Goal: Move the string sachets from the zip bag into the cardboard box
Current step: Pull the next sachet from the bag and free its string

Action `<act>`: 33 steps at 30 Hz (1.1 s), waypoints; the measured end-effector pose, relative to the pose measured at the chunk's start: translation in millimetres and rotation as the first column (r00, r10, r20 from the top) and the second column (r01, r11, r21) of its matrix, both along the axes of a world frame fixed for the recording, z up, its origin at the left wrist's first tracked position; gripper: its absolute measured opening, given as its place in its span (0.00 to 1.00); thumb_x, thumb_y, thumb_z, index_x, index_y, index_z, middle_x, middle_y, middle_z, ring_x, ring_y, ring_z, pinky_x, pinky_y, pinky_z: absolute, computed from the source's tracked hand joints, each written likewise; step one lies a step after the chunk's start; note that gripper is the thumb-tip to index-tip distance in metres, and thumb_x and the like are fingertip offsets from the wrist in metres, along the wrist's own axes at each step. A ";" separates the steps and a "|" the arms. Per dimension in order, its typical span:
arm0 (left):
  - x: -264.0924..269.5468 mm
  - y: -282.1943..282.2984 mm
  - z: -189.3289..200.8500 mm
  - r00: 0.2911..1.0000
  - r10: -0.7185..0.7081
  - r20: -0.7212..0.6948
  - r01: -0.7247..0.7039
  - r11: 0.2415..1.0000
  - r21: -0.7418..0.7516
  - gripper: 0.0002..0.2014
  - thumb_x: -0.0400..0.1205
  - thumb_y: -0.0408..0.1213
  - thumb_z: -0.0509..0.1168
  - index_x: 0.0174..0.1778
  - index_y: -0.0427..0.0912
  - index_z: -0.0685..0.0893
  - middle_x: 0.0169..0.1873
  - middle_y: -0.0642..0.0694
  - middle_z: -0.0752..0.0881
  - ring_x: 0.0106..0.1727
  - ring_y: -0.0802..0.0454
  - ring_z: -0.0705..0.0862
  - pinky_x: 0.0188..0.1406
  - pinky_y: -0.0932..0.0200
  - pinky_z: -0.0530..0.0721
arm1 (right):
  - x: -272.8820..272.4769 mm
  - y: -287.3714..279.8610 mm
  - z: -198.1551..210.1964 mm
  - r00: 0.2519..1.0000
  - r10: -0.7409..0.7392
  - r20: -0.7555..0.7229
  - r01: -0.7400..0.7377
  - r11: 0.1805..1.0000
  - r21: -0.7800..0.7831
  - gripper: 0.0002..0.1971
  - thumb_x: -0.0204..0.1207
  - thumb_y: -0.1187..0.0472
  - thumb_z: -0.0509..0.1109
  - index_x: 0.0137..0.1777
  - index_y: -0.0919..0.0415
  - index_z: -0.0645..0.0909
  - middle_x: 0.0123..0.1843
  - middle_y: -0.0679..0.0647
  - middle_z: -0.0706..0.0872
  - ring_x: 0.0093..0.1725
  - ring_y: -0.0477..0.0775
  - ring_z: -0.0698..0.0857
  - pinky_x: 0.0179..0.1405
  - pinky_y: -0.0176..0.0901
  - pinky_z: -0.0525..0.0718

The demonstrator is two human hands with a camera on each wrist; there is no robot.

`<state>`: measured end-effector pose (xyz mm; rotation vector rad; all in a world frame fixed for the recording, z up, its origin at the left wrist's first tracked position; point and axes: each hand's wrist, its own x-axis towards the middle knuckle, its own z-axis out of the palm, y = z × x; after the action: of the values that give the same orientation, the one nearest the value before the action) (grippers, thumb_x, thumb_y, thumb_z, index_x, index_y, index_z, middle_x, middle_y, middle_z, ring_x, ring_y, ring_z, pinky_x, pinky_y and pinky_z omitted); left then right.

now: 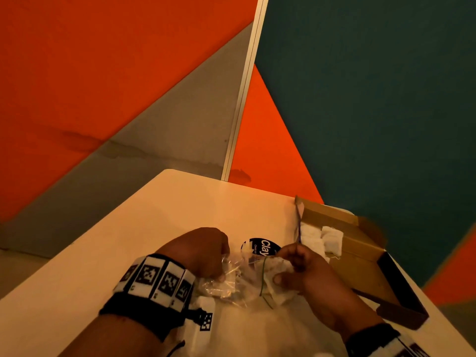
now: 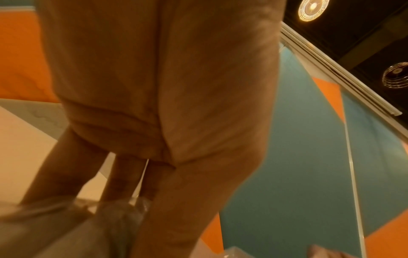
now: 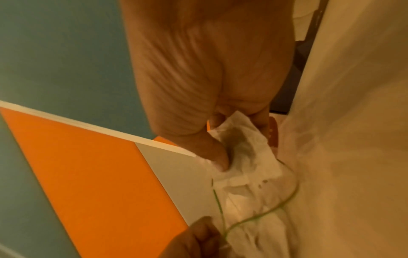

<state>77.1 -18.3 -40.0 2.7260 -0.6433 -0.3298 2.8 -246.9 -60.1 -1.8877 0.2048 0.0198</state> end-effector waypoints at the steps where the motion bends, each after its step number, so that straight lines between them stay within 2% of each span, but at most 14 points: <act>1: 0.1 0.0 -0.1 1.000 0.003 0.000 -0.003 1.000 -0.003 0.27 0.72 0.41 0.80 0.68 0.50 0.83 0.67 0.51 0.82 0.66 0.50 0.81 0.59 0.60 0.79 | -0.2 -2.0 3.2 1.000 -0.010 0.015 0.009 1.000 0.015 0.22 0.70 0.78 0.77 0.56 0.53 0.86 0.51 0.51 0.94 0.54 0.59 0.90 0.42 0.46 0.89; 4: -1.3 -0.1 1.8 1.000 0.007 0.005 -0.007 1.000 0.007 0.28 0.72 0.41 0.79 0.69 0.50 0.82 0.67 0.51 0.82 0.66 0.51 0.81 0.59 0.60 0.79 | 1.6 -7.4 14.5 0.998 -0.013 0.064 0.011 1.000 0.023 0.24 0.75 0.78 0.74 0.60 0.48 0.85 0.48 0.52 0.95 0.53 0.61 0.91 0.53 0.56 0.91; 6: -1.6 0.8 2.5 1.000 0.015 0.005 -0.015 1.000 0.014 0.27 0.72 0.41 0.79 0.69 0.51 0.82 0.67 0.52 0.82 0.66 0.52 0.81 0.61 0.59 0.80 | 2.9 -10.3 22.0 0.994 -0.021 0.105 0.019 1.000 0.017 0.24 0.76 0.76 0.73 0.59 0.43 0.85 0.48 0.49 0.95 0.53 0.60 0.90 0.54 0.60 0.92; 8: -1.4 2.3 2.5 1.000 0.024 -0.009 -0.024 1.000 0.017 0.26 0.72 0.40 0.78 0.68 0.53 0.82 0.66 0.54 0.82 0.65 0.53 0.80 0.61 0.59 0.81 | 4.1 -11.9 29.8 0.988 -0.014 0.151 0.008 0.999 0.039 0.25 0.76 0.75 0.74 0.59 0.41 0.84 0.51 0.44 0.94 0.55 0.56 0.90 0.48 0.57 0.93; 10: -1.1 3.8 3.4 1.000 0.024 -0.011 -0.024 0.999 0.029 0.25 0.73 0.40 0.77 0.67 0.55 0.82 0.66 0.55 0.81 0.64 0.54 0.80 0.60 0.61 0.80 | 6.0 -12.0 38.3 0.978 -0.011 0.210 0.000 0.999 0.052 0.26 0.74 0.75 0.77 0.59 0.41 0.83 0.52 0.41 0.94 0.56 0.51 0.90 0.43 0.47 0.92; 12: -1.4 4.8 6.1 1.000 0.005 -0.015 -0.005 0.999 0.042 0.25 0.75 0.40 0.76 0.68 0.56 0.80 0.66 0.55 0.80 0.63 0.55 0.79 0.58 0.63 0.78 | 7.6 -10.9 45.0 0.963 -0.011 0.269 -0.008 0.997 0.072 0.26 0.71 0.77 0.78 0.60 0.45 0.83 0.52 0.40 0.94 0.53 0.45 0.91 0.44 0.40 0.91; 15: -6.6 0.9 14.0 1.000 -0.008 0.003 0.008 1.000 -0.020 0.24 0.77 0.46 0.75 0.69 0.60 0.79 0.68 0.58 0.80 0.62 0.58 0.78 0.59 0.64 0.77 | 8.6 -7.4 50.4 0.942 -0.026 0.334 -0.018 0.991 0.130 0.26 0.68 0.78 0.79 0.58 0.50 0.84 0.52 0.44 0.93 0.52 0.46 0.92 0.50 0.47 0.92; 17: -12.9 -6.9 22.0 0.996 0.008 0.093 0.009 0.983 -0.185 0.22 0.76 0.53 0.75 0.66 0.63 0.80 0.65 0.63 0.81 0.63 0.62 0.79 0.58 0.65 0.77 | 8.4 -5.1 51.4 0.934 -0.027 0.356 -0.030 0.987 0.155 0.24 0.67 0.78 0.80 0.56 0.51 0.85 0.51 0.46 0.93 0.52 0.49 0.93 0.53 0.52 0.92; 19: -21.2 -18.5 29.1 0.993 0.036 0.109 0.020 0.880 -0.475 0.16 0.75 0.57 0.74 0.58 0.63 0.84 0.58 0.67 0.86 0.60 0.68 0.82 0.57 0.63 0.80 | 8.3 -3.3 49.9 0.933 -0.024 0.359 -0.039 0.985 0.167 0.23 0.67 0.78 0.80 0.55 0.52 0.85 0.50 0.50 0.93 0.50 0.52 0.93 0.53 0.57 0.92; 22: -33.5 -37.0 36.4 0.999 -0.041 0.020 0.042 0.672 -0.739 0.08 0.79 0.47 0.73 0.53 0.56 0.88 0.50 0.60 0.91 0.52 0.63 0.89 0.54 0.62 0.84 | 8.3 0.5 47.3 0.931 -0.017 0.364 -0.041 0.988 0.149 0.19 0.67 0.74 0.82 0.51 0.50 0.87 0.50 0.54 0.93 0.50 0.58 0.93 0.55 0.62 0.91; 25: -39.4 -45.4 37.1 0.998 -0.023 -0.058 -0.035 0.560 -0.828 0.02 0.81 0.35 0.72 0.47 0.44 0.90 0.40 0.46 0.93 0.41 0.52 0.92 0.42 0.60 0.89 | 8.9 -0.3 45.7 0.933 -0.025 0.360 -0.033 0.988 0.153 0.17 0.67 0.70 0.83 0.50 0.50 0.88 0.50 0.53 0.94 0.51 0.58 0.93 0.54 0.58 0.92; 27: -39.3 -45.6 36.1 0.996 0.032 -0.086 -0.091 0.509 -0.856 0.03 0.79 0.32 0.72 0.40 0.38 0.90 0.34 0.41 0.92 0.34 0.50 0.90 0.33 0.63 0.86 | 8.6 -3.5 45.7 0.938 -0.047 0.342 -0.028 0.977 0.211 0.14 0.69 0.70 0.82 0.52 0.57 0.87 0.48 0.55 0.95 0.48 0.57 0.94 0.45 0.47 0.92; 29: -37.6 -44.4 35.6 0.990 0.078 -0.114 -0.137 0.456 -0.879 0.05 0.77 0.31 0.74 0.36 0.35 0.89 0.31 0.38 0.91 0.31 0.47 0.89 0.31 0.61 0.86 | 8.7 -6.5 46.0 0.942 -0.066 0.329 -0.013 0.972 0.234 0.10 0.72 0.68 0.80 0.52 0.60 0.88 0.45 0.54 0.95 0.43 0.54 0.94 0.36 0.39 0.88; 33: -31.6 -40.3 35.5 0.982 0.126 -0.139 -0.181 0.452 -0.873 0.06 0.78 0.32 0.73 0.37 0.34 0.89 0.33 0.37 0.91 0.34 0.43 0.91 0.34 0.54 0.90 | 15.1 -13.6 39.9 0.947 -0.124 0.295 0.058 0.973 0.222 0.05 0.77 0.64 0.77 0.50 0.56 0.91 0.45 0.52 0.95 0.41 0.56 0.93 0.38 0.48 0.89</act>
<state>45.6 -58.5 -4.5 1.7015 -0.3661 0.0154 17.9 -260.5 -20.2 -1.6423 0.0722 -0.3041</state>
